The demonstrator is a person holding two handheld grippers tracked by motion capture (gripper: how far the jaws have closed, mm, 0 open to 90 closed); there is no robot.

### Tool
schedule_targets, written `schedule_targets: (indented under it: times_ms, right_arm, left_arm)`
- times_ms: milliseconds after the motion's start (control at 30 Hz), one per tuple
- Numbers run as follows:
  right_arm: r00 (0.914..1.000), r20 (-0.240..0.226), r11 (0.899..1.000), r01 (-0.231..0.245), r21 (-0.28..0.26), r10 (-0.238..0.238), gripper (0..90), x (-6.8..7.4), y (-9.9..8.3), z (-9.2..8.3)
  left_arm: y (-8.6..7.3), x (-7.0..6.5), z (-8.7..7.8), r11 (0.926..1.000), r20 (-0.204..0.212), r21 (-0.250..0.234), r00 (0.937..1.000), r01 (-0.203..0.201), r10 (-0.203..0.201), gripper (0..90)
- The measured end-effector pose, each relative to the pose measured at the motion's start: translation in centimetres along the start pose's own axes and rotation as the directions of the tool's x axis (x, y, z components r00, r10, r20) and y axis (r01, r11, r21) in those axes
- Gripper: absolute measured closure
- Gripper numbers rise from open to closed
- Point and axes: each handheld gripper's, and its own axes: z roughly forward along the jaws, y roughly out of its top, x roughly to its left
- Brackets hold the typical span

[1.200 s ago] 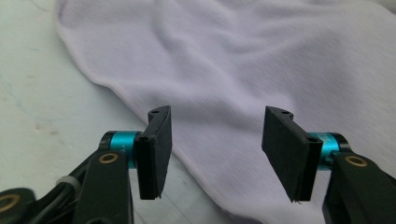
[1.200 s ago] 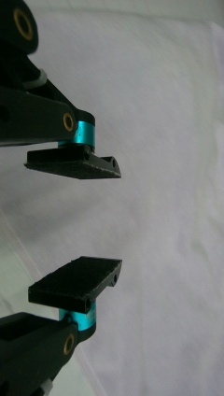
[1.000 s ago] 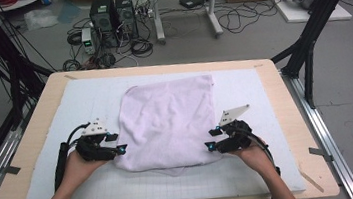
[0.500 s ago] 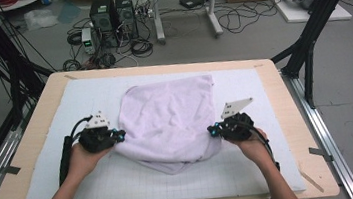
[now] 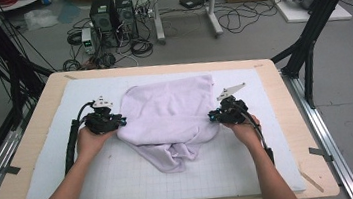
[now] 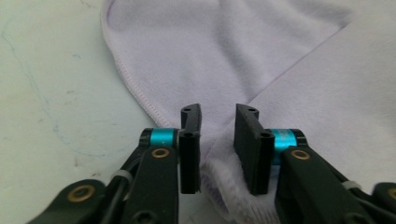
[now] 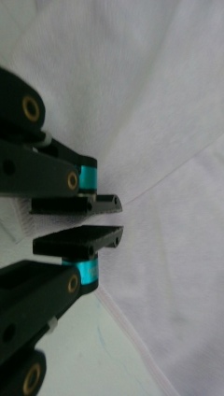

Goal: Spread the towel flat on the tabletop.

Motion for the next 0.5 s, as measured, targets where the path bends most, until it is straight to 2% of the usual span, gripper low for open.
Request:
schedule_targets:
  times_ms: [33, 67, 100, 133, 167, 200, 233, 267, 300, 333, 367, 400, 433, 467, 500]
  right_arm:
    - [1.0, 0.0, 1.0, 0.0, 0.0, 0.0, 77.5, 0.0, 0.0, 0.0]
    - [0.9998, 0.013, 0.999, 0.013, -0.039, -0.012, 69.9, 0.7, 0.2, -1.5]
    - [0.9997, 0.004, 0.998, 0.024, -0.053, -0.024, 69.8, 1.2, 0.3, -2.2]
    - [0.9991, -0.004, 0.997, 0.041, -0.07, -0.041, 69.1, 1.7, 0.3, -2.8]
    - [0.9991, -0.004, 0.997, 0.041, -0.07, -0.041, 69.1, 1.7, 0.3, -2.8]
    - [0.9982, -0.005, 0.995, 0.059, -0.084, -0.06, 68.1, 2.4, 0.4, -3.4]
    - [0.9953, -0.032, 0.99, 0.087, -0.108, -0.091, 65.9, 3.8, 0.3, -4.3]
    - [0.9931, -0.049, 0.988, 0.1, -0.117, -0.106, 65.0, 4.5, 0.1, -4.6]
    - [0.9931, -0.049, 0.988, 0.1, -0.117, -0.106, 65.0, 4.5, 0.1, -4.6]
    - [0.9908, -0.064, 0.986, 0.111, -0.123, -0.119, 63.6, 5.2, -0.1, -4.7]
    - [0.9863, -0.106, 0.986, 0.114, -0.118, -0.127, 59.6, 6.6, -0.5, -4.5]
    - [0.9863, -0.106, 0.986, 0.114, -0.118, -0.127, 59.6, 6.6, -0.5, -4.5]
    - [0.9829, -0.125, 0.984, 0.119, -0.131, -0.136, 58.6, 7.3, -0.8, -4.3]
    - [0.9766, -0.157, 0.982, 0.125, -0.142, -0.147, 52.8, 8.4, -1.3, -3.8]
    - [0.9766, -0.157, 0.982, 0.125, -0.142, -0.147, 52.8, 8.4, -1.3, -3.8]
  left_arm:
    - [0.1, -0.1, -0.5, 0.9998, 0.003, -0.018, 1.0, 0.008, -0.008, 66.4]
    - [0.1, -0.2, -1.5, 0.9992, 0.004, -0.04, 1.0, 0.003, -0.003, 62.6]
    - [0.2, -0.4, -3.1, 0.9974, 0.01, -0.072, 0.9999, -0.003, 0.003, 60.1]
    - [0.1, -0.7, -3.8, 0.9964, 0.021, -0.084, 0.9998, -0.005, 0.007, 57.6]
    - [0.1, -0.7, -3.8, 0.9964, 0.021, -0.084, 0.9998, -0.005, 0.007, 56.8]
    - [0.0, -1.2, -4.4, 0.9959, 0.029, -0.09, 0.9995, -0.01, 0.013, 56.8]
    - [-0.2, -1.7, -4.9, 0.9951, 0.042, -0.097, 0.9989, -0.02, 0.024, 54.1]
    - [-0.5, -2.3, -5.3, 0.9941, 0.058, -0.103, 0.9975, -0.034, 0.041, 53.8]
    - [-0.9, -3.1, -5.6, 0.9941, 0.067, -0.097, 0.9962, -0.048, 0.055, 53.8]
    - [-1.3, -3.8, -5.7, 0.9944, 0.079, -0.091, 0.995, -0.054, 0.061, 51.9]
    - [-1.8, -4.6, -5.6, 0.994, 0.095, -0.096, 0.9936, -0.052, 0.061, 48.7]
    - [-2.4, -5.4, -5.4, 0.9943, 0.115, -0.091, 0.9912, -0.054, 0.065, 48.7]
    - [-2.8, -6.2, -5.2, 0.995, 0.132, -0.083, 0.989, -0.056, 0.067, 47.7]
    - [-3.2, -6.8, -5.0, 0.9948, 0.142, -0.085, 0.9876, -0.055, 0.067, 43.6]
    - [-3.6, -7.6, -4.7, 0.9946, 0.157, -0.082, 0.9847, -0.064, 0.076, 43.6]
